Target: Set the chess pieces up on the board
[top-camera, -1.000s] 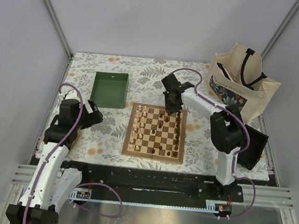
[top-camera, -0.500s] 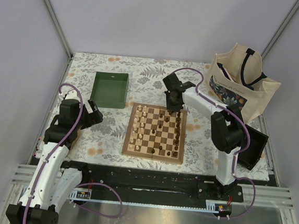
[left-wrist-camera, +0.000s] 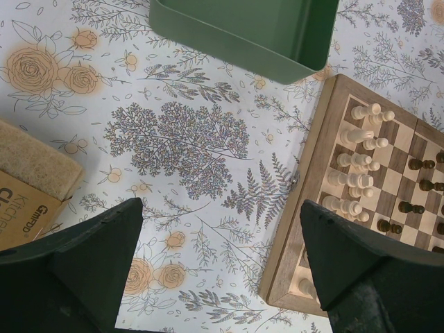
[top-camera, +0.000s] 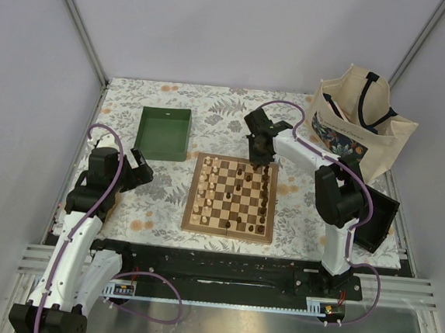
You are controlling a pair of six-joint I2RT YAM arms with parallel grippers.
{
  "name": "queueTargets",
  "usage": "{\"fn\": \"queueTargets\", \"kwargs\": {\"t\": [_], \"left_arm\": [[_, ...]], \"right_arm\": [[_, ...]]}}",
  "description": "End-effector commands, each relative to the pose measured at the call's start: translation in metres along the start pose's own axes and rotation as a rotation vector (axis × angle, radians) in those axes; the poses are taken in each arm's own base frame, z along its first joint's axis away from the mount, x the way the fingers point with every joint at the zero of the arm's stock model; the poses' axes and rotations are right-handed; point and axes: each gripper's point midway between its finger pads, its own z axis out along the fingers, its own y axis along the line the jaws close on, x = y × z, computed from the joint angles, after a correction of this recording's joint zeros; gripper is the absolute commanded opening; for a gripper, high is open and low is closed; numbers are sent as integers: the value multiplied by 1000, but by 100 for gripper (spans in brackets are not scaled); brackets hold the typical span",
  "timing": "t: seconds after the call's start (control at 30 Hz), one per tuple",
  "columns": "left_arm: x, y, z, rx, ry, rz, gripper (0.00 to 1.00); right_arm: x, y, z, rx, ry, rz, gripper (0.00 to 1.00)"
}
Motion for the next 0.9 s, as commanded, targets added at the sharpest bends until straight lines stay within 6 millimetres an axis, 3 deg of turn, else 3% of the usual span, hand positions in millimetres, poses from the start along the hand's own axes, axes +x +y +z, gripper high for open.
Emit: {"fn": "queueTargets", "kwargs": {"t": [0.0, 0.87], "left_arm": [[-16, -9, 0, 36, -52, 1, 99], [-15, -9, 0, 35, -52, 2, 99]], "right_arm": [[-12, -8, -15, 9, -62, 13, 18], [-6, -15, -16, 10, -62, 18, 17]]}}
